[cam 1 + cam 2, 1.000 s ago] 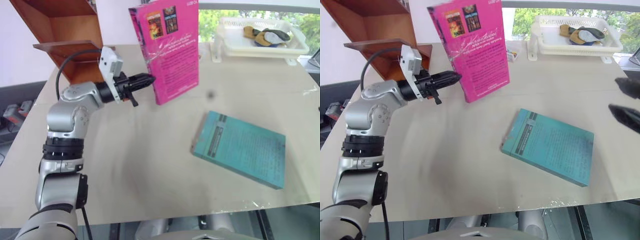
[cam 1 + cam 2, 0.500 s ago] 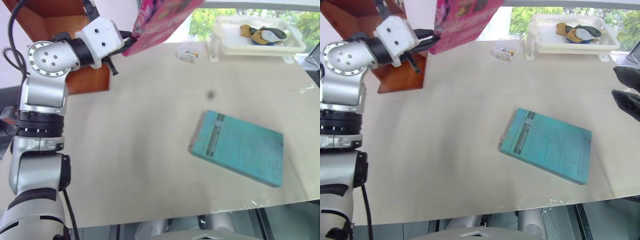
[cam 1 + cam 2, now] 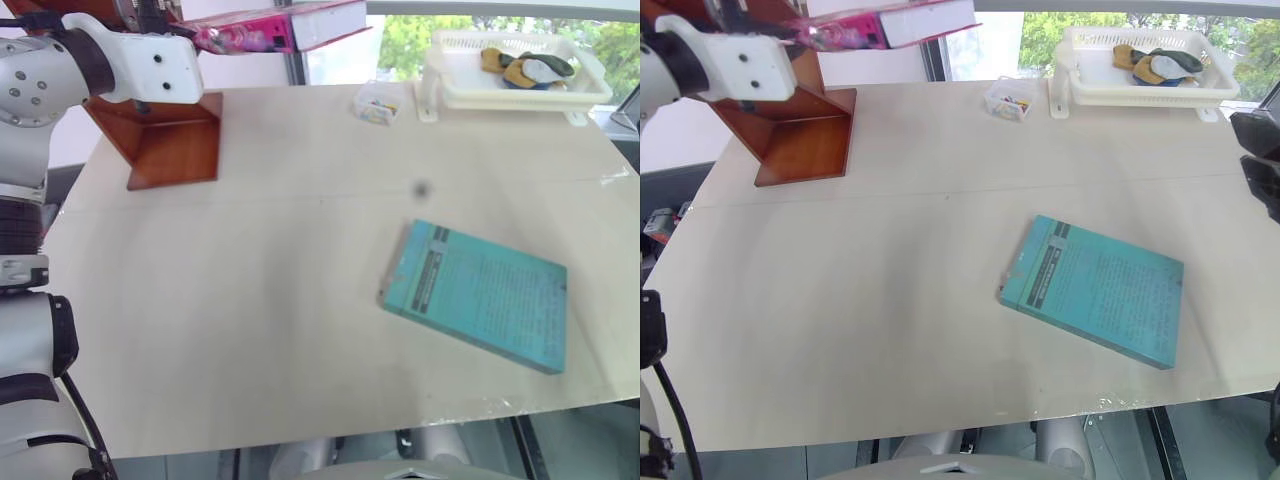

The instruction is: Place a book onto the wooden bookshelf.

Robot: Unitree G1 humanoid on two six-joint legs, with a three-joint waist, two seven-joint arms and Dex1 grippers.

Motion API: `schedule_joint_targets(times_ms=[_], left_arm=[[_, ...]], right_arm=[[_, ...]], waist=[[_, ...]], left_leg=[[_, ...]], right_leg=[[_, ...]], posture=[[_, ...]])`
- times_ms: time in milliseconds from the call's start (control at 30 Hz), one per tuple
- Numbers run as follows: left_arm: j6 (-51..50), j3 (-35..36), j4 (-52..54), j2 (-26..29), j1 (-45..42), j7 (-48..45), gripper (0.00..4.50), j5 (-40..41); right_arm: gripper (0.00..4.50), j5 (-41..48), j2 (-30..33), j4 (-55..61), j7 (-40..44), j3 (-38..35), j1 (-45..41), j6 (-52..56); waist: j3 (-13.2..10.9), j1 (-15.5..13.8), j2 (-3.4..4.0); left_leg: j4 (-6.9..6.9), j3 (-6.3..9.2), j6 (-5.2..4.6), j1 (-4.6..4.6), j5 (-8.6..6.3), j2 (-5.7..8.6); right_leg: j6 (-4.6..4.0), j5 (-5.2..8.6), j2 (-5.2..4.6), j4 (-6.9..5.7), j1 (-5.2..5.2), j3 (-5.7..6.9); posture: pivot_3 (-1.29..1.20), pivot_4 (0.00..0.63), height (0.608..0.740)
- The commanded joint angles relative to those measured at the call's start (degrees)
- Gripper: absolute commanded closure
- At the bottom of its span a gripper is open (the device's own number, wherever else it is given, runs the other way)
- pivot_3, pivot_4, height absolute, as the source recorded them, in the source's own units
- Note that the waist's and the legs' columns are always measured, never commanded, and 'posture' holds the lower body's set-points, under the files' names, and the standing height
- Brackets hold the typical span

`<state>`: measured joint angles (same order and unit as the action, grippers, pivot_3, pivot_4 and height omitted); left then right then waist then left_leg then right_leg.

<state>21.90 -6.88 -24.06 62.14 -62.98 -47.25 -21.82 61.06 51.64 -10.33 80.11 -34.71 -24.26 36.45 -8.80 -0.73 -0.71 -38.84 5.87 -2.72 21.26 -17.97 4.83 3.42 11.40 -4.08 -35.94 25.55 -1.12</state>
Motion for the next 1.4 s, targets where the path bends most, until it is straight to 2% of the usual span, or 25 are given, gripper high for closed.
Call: schedule_joint_targets(times_ms=[33, 233, 533, 967, 1400], left_arm=[[0.08, 1.15, -1.29, 4.07, -1.73, -0.10, 4.49, -1.71], [-1.71, 1.02, -3.24, 8.13, -0.10, -0.20, 4.49, -5.11], [-7.21, 0.48, -5.18, 10.89, 0.22, -1.80, 4.49, -7.94], [-6.94, -2.20, -9.82, 11.66, -2.37, -3.69, 4.49, -11.13], [-6.73, -3.47, -13.18, 12.53, -3.85, -4.45, 4.49, -13.33]], right_arm=[[0.00, -0.88, -0.21, -1.58, 1.95, 0.56, -3.00, -1.80], [0.00, -2.22, -0.71, -3.91, 3.32, 1.97, -5.71, -2.88], [0.00, -2.15, -1.58, -4.67, 3.85, 1.83, -7.47, -2.52], [0.00, -0.66, -2.68, -4.66, -0.30, -0.30, -10.90, -2.37], [0.00, 0.72, -2.38, -2.40, -1.14, -0.35, -10.49, -0.95]], waist=[[-0.01, 0.16, 0.01], [0.00, 0.85, 0.02], [0.00, 1.39, 0.02], [0.01, 1.56, 0.04], [0.02, 1.67, 0.06]], left_leg=[[-0.11, 0.01, 0.00, 0.07, 0.00, 0.00], [-0.20, 0.04, -0.01, 0.20, 0.00, 0.02], [-0.44, 0.33, -0.01, 0.44, 0.00, 0.07], [-0.49, 0.34, -0.01, 0.44, 0.00, 0.12], [-0.55, 0.28, -0.01, 0.41, 0.00, 0.14]], right_leg=[[0.00, 0.00, 0.02, 0.00, 0.02, 0.03], [0.01, -0.01, 0.02, -0.03, 0.13, 0.09], [0.03, -0.02, 0.00, -0.06, 0.16, 0.35], [0.03, -0.01, -0.05, -0.52, 0.23, 0.34], [0.02, -0.01, -0.06, -0.79, 0.33, 0.27]], posture=[[0.00, 0.150, 0.740], [0.00, 0.150, 0.740], [0.00, 0.150, 0.740], [0.00, 0.150, 0.740], [0.00, 0.150, 0.740]])
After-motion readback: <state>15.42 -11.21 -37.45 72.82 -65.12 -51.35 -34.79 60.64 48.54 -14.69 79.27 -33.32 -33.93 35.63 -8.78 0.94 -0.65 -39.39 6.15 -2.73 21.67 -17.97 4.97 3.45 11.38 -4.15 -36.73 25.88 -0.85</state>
